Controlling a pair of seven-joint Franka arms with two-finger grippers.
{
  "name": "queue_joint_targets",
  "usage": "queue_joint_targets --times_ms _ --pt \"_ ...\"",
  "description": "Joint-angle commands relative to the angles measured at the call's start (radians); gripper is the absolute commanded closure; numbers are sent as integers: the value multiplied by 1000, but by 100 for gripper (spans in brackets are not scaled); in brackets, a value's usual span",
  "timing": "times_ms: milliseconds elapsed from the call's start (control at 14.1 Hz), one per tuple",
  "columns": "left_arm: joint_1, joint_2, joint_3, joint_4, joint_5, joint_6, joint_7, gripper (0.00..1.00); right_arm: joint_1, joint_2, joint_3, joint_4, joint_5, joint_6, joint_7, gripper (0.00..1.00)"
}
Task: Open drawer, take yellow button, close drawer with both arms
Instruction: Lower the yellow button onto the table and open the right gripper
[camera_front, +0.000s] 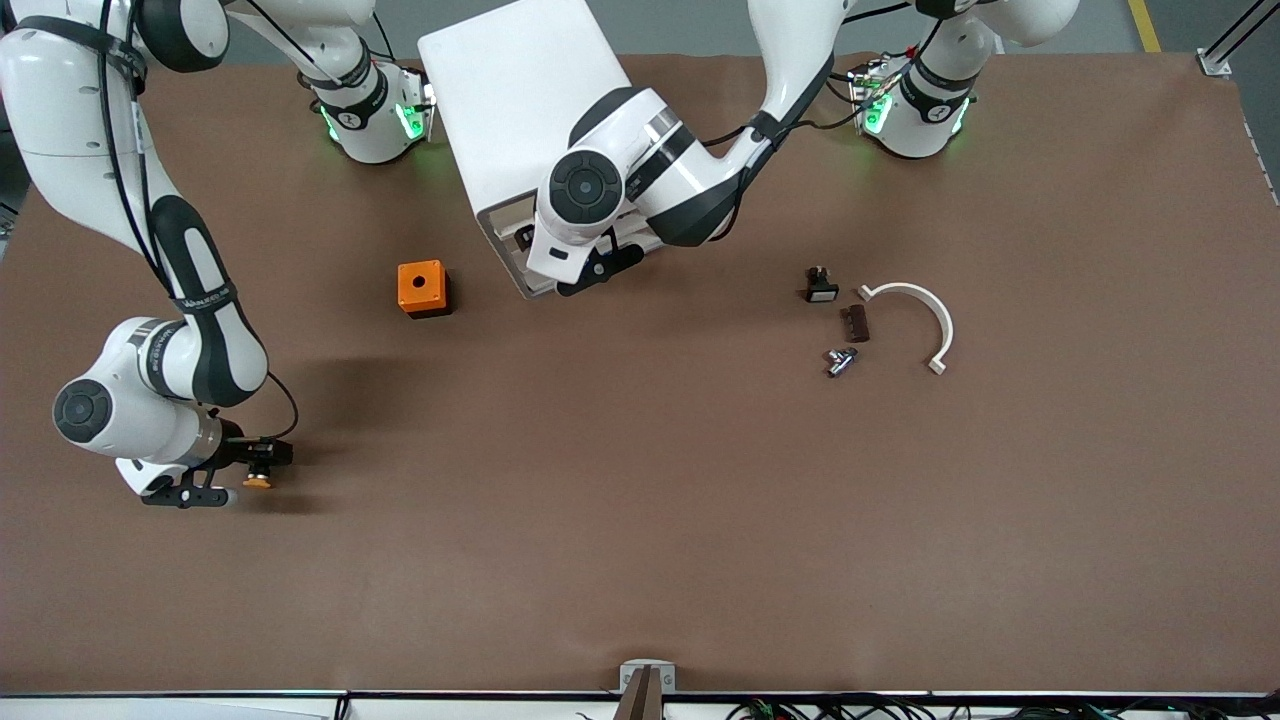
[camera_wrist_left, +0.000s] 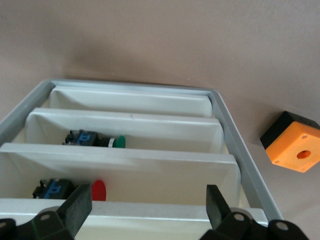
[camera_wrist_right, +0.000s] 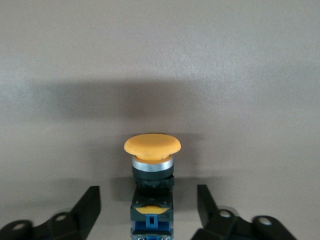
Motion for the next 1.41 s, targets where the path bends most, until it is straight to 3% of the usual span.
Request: queue_joint_targets --times_ms 0,566,778,990,1132,1344 --pt "-12 4 1 4 -73 -1 -10 0 -9 -68 17 -2 2 -57 -3 0" --pt "-4 -1 10 6 -67 -1 -5 0 70 -338 18 2 -7 -400 123 0" --pt "43 -24 24 12 -61 -1 -3 0 79 -411 18 1 -9 -481 127 0" --pt "84 -48 50 24 47 5 16 0 99 -480 20 1 -7 -544 153 0" --pt "97 -111 100 23 87 2 94 0 109 -527 20 2 -7 -593 187 0" --pt "138 -211 110 18 191 -4 153 0 128 -583 21 2 -7 -657 189 0"
